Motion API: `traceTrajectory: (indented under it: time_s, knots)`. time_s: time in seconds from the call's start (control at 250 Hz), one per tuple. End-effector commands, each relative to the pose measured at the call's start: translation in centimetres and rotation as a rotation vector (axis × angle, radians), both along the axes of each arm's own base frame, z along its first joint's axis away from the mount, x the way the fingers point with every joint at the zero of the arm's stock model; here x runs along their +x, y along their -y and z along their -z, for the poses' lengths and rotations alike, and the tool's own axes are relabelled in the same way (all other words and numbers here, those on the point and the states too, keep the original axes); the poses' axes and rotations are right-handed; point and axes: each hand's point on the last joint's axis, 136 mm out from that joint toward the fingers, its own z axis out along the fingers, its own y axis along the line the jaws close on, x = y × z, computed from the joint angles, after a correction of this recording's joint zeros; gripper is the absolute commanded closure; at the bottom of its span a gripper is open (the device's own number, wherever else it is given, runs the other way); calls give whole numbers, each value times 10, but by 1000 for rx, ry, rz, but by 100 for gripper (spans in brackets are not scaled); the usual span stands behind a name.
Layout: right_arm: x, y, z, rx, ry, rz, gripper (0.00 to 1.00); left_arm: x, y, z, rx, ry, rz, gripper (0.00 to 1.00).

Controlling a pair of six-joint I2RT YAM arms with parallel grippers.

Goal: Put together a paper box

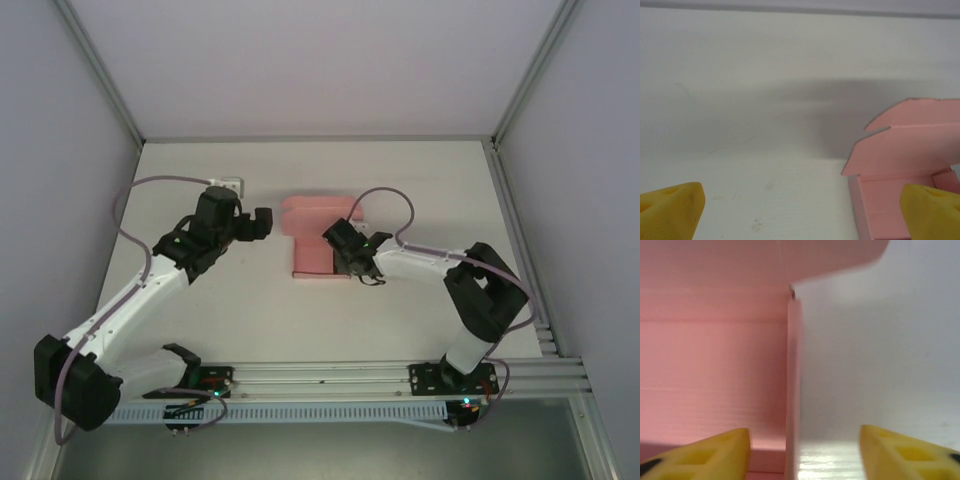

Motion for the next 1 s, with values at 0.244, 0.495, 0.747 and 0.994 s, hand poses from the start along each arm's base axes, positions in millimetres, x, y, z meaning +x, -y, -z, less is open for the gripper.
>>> traceTrajectory:
  time_s: [0.244, 0.495, 0.747, 0.994]
  knots:
    - [51, 0, -118, -28, 422, -337, 0, 13, 64, 8, -24, 89, 456, 0]
    - [88, 9, -120, 127, 381, -714, 0, 38, 73, 35, 7, 52, 685, 0]
    - [97, 9, -88, 203, 158, -826, 27, 47, 85, 72, 68, -53, 822, 4]
    - [89, 2, -80, 262, 110, -858, 58, 45, 90, 67, 36, -54, 837, 39]
